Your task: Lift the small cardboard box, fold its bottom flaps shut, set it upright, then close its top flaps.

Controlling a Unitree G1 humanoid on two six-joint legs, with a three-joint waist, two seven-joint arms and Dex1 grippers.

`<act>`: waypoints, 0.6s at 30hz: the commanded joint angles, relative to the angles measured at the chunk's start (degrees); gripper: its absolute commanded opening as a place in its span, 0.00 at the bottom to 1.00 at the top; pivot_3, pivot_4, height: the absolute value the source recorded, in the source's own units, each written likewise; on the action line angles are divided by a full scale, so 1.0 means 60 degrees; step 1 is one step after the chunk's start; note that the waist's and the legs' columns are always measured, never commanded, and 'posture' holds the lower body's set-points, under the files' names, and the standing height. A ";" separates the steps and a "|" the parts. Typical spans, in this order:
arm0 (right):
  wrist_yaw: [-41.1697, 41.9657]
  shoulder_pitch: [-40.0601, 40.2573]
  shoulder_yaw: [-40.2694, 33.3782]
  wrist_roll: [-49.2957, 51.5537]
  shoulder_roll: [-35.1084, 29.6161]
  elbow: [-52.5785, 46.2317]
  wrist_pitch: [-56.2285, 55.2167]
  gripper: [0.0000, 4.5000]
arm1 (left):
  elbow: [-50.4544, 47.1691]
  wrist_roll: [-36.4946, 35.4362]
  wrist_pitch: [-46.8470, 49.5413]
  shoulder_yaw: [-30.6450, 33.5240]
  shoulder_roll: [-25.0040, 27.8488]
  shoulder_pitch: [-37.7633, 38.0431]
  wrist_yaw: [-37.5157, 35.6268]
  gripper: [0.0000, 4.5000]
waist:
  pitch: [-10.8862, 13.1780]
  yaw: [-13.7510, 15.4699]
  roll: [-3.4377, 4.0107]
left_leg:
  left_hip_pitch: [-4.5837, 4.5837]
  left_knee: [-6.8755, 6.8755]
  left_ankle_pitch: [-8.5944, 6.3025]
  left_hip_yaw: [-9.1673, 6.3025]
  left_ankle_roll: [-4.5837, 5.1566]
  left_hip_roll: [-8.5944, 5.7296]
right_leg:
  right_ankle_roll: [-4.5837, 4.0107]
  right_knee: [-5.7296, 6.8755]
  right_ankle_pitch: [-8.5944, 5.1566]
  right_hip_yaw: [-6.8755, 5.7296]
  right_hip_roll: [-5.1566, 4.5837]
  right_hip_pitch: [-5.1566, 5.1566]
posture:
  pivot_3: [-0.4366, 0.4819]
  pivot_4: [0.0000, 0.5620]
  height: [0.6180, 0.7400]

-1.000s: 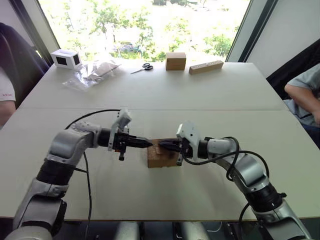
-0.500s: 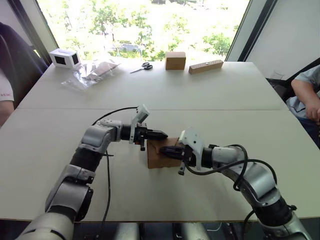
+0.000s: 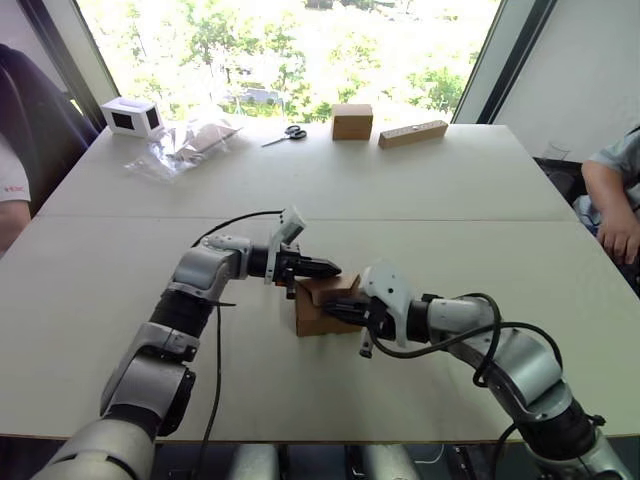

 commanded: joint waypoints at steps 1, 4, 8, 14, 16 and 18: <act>0.0005 -0.0090 -0.0003 -0.0197 -0.0033 0.0125 -0.0324 0.00 | -0.0541 -0.0227 0.0160 0.0256 0.0114 0.0052 -0.0061 0.00 | 0.0000 0.0002 0.0000 | 0.0000 0.0000 0.0000 0.0000 0.0000 0.0000 | 0.0000 0.0000 0.0000 0.0000 0.0000 0.0000 | 0.48 0.27 1.00; 0.0055 -0.0144 0.0021 -0.0221 -0.0024 0.0296 -0.0423 0.00 | -0.0919 -0.0367 0.0351 0.0440 0.0285 0.0233 -0.0013 0.00 | 0.0000 0.0002 0.0000 | 0.0000 0.0000 0.0000 -0.0001 0.0000 0.0001 | 0.0001 0.0000 0.0000 0.0000 0.0002 0.0000 | 0.48 0.27 1.00; 0.0128 -0.0181 0.0006 -0.0141 -0.0049 0.0345 -0.0413 0.00 | -0.1057 -0.0515 0.0403 0.0717 0.0351 0.0326 0.0221 0.00 | 0.0000 0.0002 0.0000 | 0.0000 0.0000 0.0000 0.0000 0.0000 0.0002 | 0.0001 0.0000 0.0001 0.0001 -0.0001 0.0000 | 0.48 0.27 1.00; 0.0344 -0.0131 -0.0104 -0.0055 -0.0225 0.0312 -0.0357 0.00 | -0.1350 -0.0727 0.0644 0.0915 0.0447 0.0382 0.0255 0.00 | 0.0000 0.0003 0.0000 | 0.0001 0.0000 0.0000 -0.0001 0.0000 0.0001 | 0.0001 0.0002 0.0001 -0.0001 0.0001 0.0000 | 0.48 0.27 1.00; 0.0425 -0.0091 -0.0240 0.0110 -0.0278 0.0196 -0.0246 0.00 | -0.1622 -0.0641 0.0596 0.0721 0.0556 0.0573 0.0122 0.00 | 0.0000 0.0003 0.0000 | 0.0000 0.0000 0.0000 0.0000 0.0000 0.0002 | 0.0001 0.0000 0.0000 0.0000 0.0000 0.0000 | 0.48 0.27 1.00; 0.0567 -0.0061 -0.0612 0.0541 -0.0384 -0.0112 0.0038 0.00 | -0.2025 -0.0466 0.0379 0.0307 0.0730 0.0934 -0.0142 0.00 | 0.0000 0.0004 0.0000 | 0.0000 0.0000 0.0000 0.0001 0.0000 0.0002 | 0.0001 -0.0002 0.0000 0.0001 -0.0002 0.0001 | 0.48 0.27 1.00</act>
